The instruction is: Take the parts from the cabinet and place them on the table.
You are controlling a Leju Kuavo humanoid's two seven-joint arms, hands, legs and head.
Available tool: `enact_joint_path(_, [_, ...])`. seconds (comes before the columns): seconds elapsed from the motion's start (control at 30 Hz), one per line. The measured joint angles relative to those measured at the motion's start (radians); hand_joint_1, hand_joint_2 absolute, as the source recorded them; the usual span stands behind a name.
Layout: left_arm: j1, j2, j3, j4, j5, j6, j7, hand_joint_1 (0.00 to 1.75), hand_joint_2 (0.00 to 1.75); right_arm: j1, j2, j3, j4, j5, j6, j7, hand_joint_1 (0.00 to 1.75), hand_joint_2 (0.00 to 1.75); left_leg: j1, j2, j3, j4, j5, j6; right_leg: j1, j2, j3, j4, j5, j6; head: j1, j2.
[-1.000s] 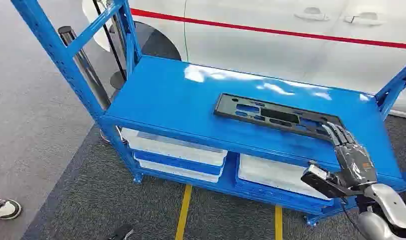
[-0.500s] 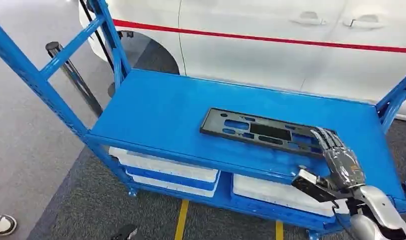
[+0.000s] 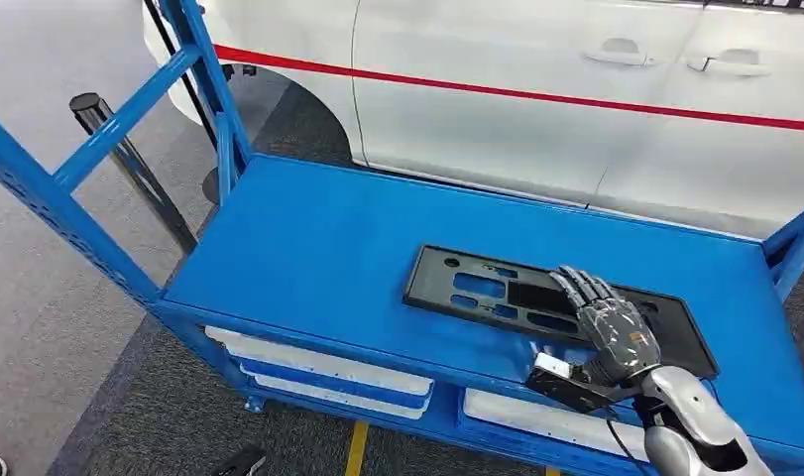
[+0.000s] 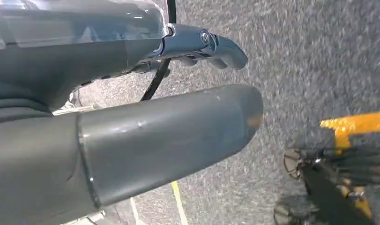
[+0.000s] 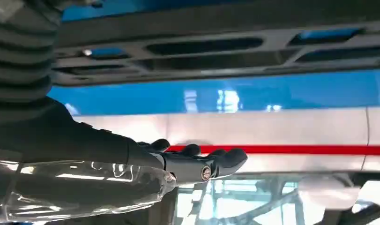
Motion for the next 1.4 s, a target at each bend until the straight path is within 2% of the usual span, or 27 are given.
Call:
enact_joint_path(0.03, [-0.001,0.0,0.003,0.0,0.002,0.0,-0.003,0.0,0.0,0.0,0.003,0.012,0.003,0.007,0.007,0.003,0.0,1.75,0.0,-0.001,0.006,0.0,-0.008,0.0,0.0,-0.001,-0.039,0.044,-0.039,0.003,0.0,0.0])
enact_joint_path(0.07, [0.001,0.0,0.004,0.0,0.002,0.0,-0.003,0.0,0.0,-0.001,0.006,0.026,0.005,0.013,0.012,0.007,0.0,1.75,0.0,-0.002,0.015,0.0,-0.016,-0.001,0.0,-0.001,-0.066,0.058,-0.06,0.003,0.0,0.0])
enact_joint_path(0.1, [0.002,0.0,0.004,0.0,0.002,-0.001,-0.004,0.0,0.0,-0.002,0.011,0.04,0.007,0.02,0.016,0.013,0.0,1.75,0.0,-0.003,0.026,0.001,-0.026,-0.001,-0.001,-0.002,-0.074,0.038,-0.05,0.003,0.0,0.0])
enact_joint_path(0.13, [0.002,0.0,0.004,0.0,0.002,-0.003,-0.005,0.0,0.0,-0.005,0.016,0.052,0.01,0.027,0.018,0.018,0.0,1.75,0.0,-0.004,0.039,0.001,-0.035,-0.003,-0.001,-0.002,-0.069,-0.011,-0.01,0.002,0.0,0.0])
enact_joint_path(0.2, [0.001,-0.001,0.004,0.0,0.002,-0.005,-0.009,0.0,0.0,-0.017,0.029,0.079,0.019,0.038,0.016,0.033,0.0,1.75,0.0,-0.004,0.066,0.001,-0.057,-0.01,0.0,-0.003,-0.032,-0.169,0.134,-0.008,0.0,0.0])
enact_joint_path(0.23, [0.003,-0.002,0.005,0.001,0.002,-0.006,-0.011,0.0,0.0,-0.021,0.037,0.093,0.03,0.044,0.01,0.041,0.0,1.75,0.0,-0.002,0.068,0.002,-0.067,-0.016,0.004,-0.003,-0.032,-0.208,0.187,-0.017,0.0,0.0])
enact_joint_path(0.27, [-0.003,-0.003,0.008,0.002,0.002,-0.006,-0.013,0.0,0.0,-0.032,0.048,0.112,0.045,0.049,0.004,0.05,0.0,1.75,-0.002,-0.006,0.065,0.003,-0.07,-0.024,0.013,-0.006,-0.04,-0.217,0.158,-0.025,0.002,0.0])
enact_joint_path(0.3, [-0.005,-0.003,0.01,0.002,0.002,-0.007,-0.014,0.0,0.0,-0.035,0.058,0.124,0.051,0.056,-0.002,0.057,0.0,1.75,-0.002,-0.004,0.06,0.001,-0.075,-0.03,0.013,-0.006,-0.037,-0.214,0.181,-0.033,0.0,0.0])
enact_joint_path(0.33, [-0.003,-0.003,0.012,0.002,0.002,-0.007,-0.016,0.0,0.0,-0.036,0.066,0.131,0.056,0.063,-0.009,0.064,0.0,1.75,-0.006,-0.004,0.057,0.008,-0.083,-0.03,0.007,-0.002,-0.034,-0.219,0.186,-0.032,0.001,0.0])
enact_joint_path(0.37, [-0.002,-0.003,0.013,0.002,0.002,-0.007,-0.017,0.0,0.0,-0.043,0.078,0.138,0.061,0.073,-0.018,0.071,0.0,1.75,-0.005,-0.003,0.067,0.004,-0.073,-0.017,0.008,-0.001,-0.035,-0.219,0.184,-0.028,0.0,0.0])
enact_joint_path(0.5, [-0.007,-0.005,0.017,0.002,0.003,-0.005,-0.023,0.0,0.0,-0.067,0.11,0.161,0.098,0.098,-0.048,0.103,0.0,1.75,-0.003,-0.001,0.08,-0.008,-0.078,-0.018,0.012,0.006,-0.027,-0.219,0.17,-0.044,-0.001,0.0])
enact_joint_path(0.57, [-0.01,-0.005,0.021,0.002,0.003,-0.005,-0.024,0.0,0.0,-0.073,0.124,0.164,0.114,0.098,-0.059,0.108,0.0,1.75,-0.003,-0.001,0.093,-0.024,-0.088,-0.024,0.013,0.006,-0.022,-0.219,0.165,-0.047,-0.001,0.0])
enact_joint_path(0.67, [-0.009,-0.005,0.022,0.002,0.004,-0.005,-0.025,0.0,0.0,-0.077,0.135,0.166,0.131,0.098,-0.065,0.109,0.0,1.75,-0.003,-0.001,0.101,-0.03,-0.09,-0.026,0.013,0.005,-0.012,-0.219,0.16,-0.048,-0.001,0.0])
enact_joint_path(0.7, [-0.009,-0.005,0.022,0.002,0.004,-0.005,-0.025,0.0,0.0,-0.078,0.138,0.167,0.135,0.098,-0.066,0.109,0.94,1.75,-0.003,-0.001,0.102,-0.03,-0.09,-0.026,0.014,0.005,-0.011,-0.219,0.16,-0.048,-0.001,0.0])
enact_joint_path(0.73, [-0.009,-0.005,0.022,0.002,0.004,-0.005,-0.025,0.0,0.0,-0.08,0.141,0.167,0.138,0.098,-0.066,0.109,1.75,1.75,-0.003,-0.001,0.103,-0.031,-0.089,-0.027,0.014,0.005,-0.01,-0.219,0.16,-0.048,-0.001,0.0])
enact_joint_path(0.8, [-0.009,-0.005,0.023,0.002,0.004,-0.005,-0.025,0.0,0.0,-0.08,0.144,0.169,0.147,0.098,-0.066,0.111,1.75,1.75,-0.002,-0.001,0.104,-0.031,-0.088,-0.036,0.014,0.005,-0.01,-0.219,0.16,-0.048,-0.001,0.0])
enact_joint_path(0.9, [-0.007,-0.005,0.026,0.002,0.004,-0.005,-0.025,0.0,0.0,-0.079,0.144,0.17,0.156,0.094,-0.066,0.112,1.75,1.75,-0.002,-0.001,0.104,-0.031,-0.087,-0.038,0.014,0.005,-0.009,-0.219,0.161,-0.049,-0.001,0.0])
enact_joint_path(1.4, [-0.006,-0.005,0.028,0.002,0.003,-0.004,-0.039,0.0,0.0,-0.071,0.127,0.17,0.139,0.091,-0.067,0.119,1.75,1.75,-0.003,-0.001,0.108,-0.03,-0.09,-0.04,0.013,0.005,-0.003,-0.222,0.16,-0.047,-0.001,0.0])
